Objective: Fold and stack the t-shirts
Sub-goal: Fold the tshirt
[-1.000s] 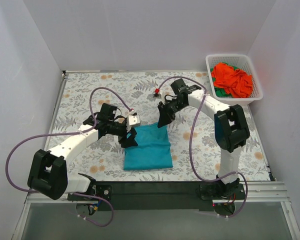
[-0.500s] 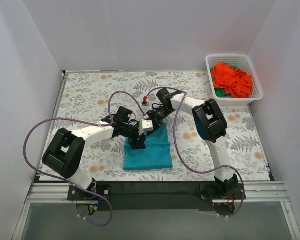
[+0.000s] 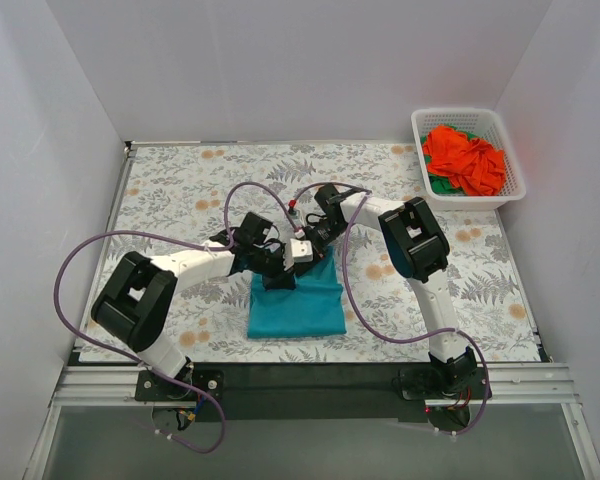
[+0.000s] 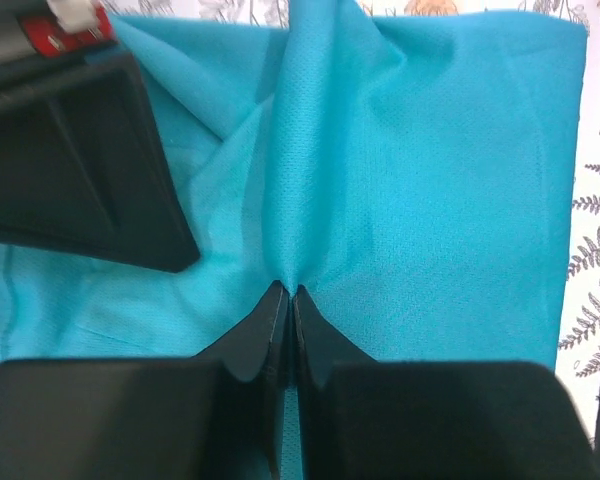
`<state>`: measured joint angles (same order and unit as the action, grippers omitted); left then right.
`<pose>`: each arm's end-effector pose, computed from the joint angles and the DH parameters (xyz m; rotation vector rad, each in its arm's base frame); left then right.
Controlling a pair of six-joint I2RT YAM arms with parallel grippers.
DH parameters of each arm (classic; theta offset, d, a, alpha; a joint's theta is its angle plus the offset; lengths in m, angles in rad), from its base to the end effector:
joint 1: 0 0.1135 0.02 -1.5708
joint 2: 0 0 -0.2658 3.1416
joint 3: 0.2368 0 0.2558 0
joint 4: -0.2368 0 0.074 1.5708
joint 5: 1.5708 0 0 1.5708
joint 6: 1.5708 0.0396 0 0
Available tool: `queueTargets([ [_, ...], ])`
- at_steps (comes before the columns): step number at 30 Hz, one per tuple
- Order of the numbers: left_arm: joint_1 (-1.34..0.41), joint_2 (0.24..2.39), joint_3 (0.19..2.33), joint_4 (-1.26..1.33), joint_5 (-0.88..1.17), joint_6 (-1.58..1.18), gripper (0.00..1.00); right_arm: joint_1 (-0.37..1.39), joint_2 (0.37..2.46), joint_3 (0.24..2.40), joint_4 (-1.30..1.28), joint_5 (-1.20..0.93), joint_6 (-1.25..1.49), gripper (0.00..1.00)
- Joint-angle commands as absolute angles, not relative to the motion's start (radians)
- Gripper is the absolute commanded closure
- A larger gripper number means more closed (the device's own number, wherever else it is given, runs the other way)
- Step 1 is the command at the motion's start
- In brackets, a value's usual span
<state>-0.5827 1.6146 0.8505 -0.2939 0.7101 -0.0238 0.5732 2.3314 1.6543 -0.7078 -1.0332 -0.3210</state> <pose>0.2394 -0.1887 0.1597 0.9750 2.4672 -1.1410 0.3614 0.2737 0.1044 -1.2909 2.3629 1.5467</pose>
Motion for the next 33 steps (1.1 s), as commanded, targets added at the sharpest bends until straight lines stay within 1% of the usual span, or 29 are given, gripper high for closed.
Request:
queueTargets([
  [1,-0.589,1.548,0.911,-0.291,0.701,-0.006,1.00,0.574,2.362,1.628,-0.690,-1.015,-0.339,0.73],
  [7,-0.583,1.575,0.962,-0.278,0.617,0.066,1.00,0.575,2.361,1.611,-0.683,-0.994,-0.354,0.73],
  [14,-0.561,1.632,0.948,-0.157,0.548,0.078,1.00,0.574,2.336,1.594,-0.672,-0.948,-0.353,0.73],
  [19,-0.561,1.598,0.870,-0.118,0.569,0.100,1.00,0.574,2.266,1.623,-0.681,-0.838,-0.354,0.72],
  [22,-0.565,1.568,0.819,-0.114,0.600,0.100,1.00,0.574,2.200,1.638,-0.689,-0.773,-0.367,0.70],
  [26,-0.591,1.555,0.750,-0.106,0.617,0.143,1.00,0.574,2.114,1.638,-0.699,-0.715,-0.380,0.63],
  [28,-0.600,1.560,0.726,-0.098,0.621,0.147,1.00,0.574,2.079,1.637,-0.706,-0.675,-0.394,0.62],
  [31,-0.626,1.560,0.712,-0.095,0.643,0.140,1.00,0.565,2.068,1.652,-0.713,-0.635,-0.420,0.61],
  [33,-0.655,1.551,0.704,-0.098,0.650,0.121,1.00,0.561,2.077,1.675,-0.738,-0.647,-0.433,0.62],
])
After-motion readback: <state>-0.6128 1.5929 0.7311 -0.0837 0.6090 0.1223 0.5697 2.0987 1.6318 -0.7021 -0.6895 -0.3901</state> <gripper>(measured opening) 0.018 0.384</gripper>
